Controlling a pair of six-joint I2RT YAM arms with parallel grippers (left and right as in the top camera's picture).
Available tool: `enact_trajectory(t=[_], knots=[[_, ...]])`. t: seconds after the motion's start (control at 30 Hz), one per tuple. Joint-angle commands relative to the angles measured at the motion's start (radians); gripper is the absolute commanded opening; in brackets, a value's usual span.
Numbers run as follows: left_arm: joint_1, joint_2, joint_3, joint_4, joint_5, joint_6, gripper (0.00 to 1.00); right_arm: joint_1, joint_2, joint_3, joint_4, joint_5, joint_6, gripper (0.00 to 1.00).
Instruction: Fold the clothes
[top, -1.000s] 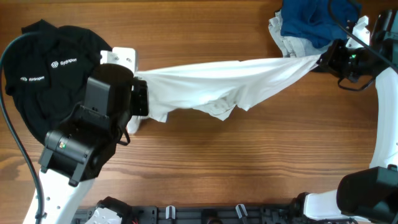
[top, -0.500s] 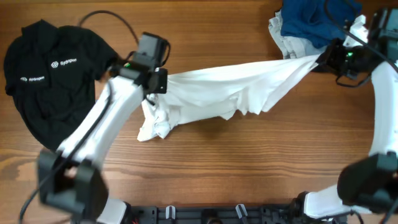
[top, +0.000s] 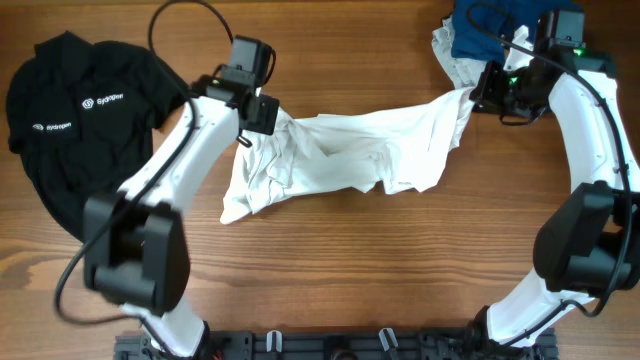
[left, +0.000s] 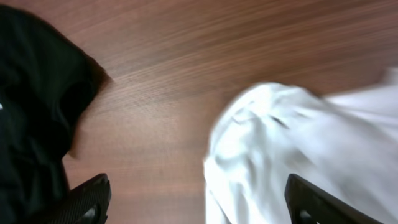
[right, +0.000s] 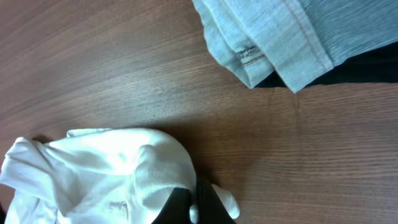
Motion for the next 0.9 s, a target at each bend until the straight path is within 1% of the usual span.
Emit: enact_trajectory(t=[0.0,0.1,0.2,0.23,0.37,0.43,0.5,0.7,0.87], knots=[[-0.03,-0.15,0.048,-0.094,0.266,0.062,0.86,-0.014,0.007,0.009,0.011,0.017,-0.007,0.04],[-0.065,-0.159,0.047,-0.179,0.367,0.104,0.81,-0.015,0.008,0.009,0.014,0.018,-0.009,0.04],[-0.101,-0.127,0.033,-0.255,0.37,0.101,0.76,-0.015,0.008,0.009,0.014,0.017,-0.01,0.04],[-0.116,-0.1,0.02,-0.278,0.369,0.067,0.71,-0.015,0.008,0.009,0.013,0.017,-0.01,0.04],[-0.122,-0.053,-0.021,-0.285,0.365,-0.026,0.62,-0.015,0.008,0.009,0.01,0.017,-0.011,0.04],[-0.122,-0.041,-0.051,-0.28,0.354,-0.095,0.62,-0.015,0.008,0.009,0.012,0.018,-0.016,0.04],[-0.123,-0.036,-0.077,-0.272,0.354,-0.13,0.62,-0.015,0.008,0.009,0.013,0.017,-0.02,0.04],[-0.145,-0.035,-0.136,-0.245,0.354,-0.135,0.65,-0.015,0.008,0.009,0.019,0.017,-0.021,0.04],[-0.157,-0.029,-0.18,-0.16,0.35,-0.135,0.64,-0.015,0.008,0.009,0.019,0.017,-0.021,0.04]])
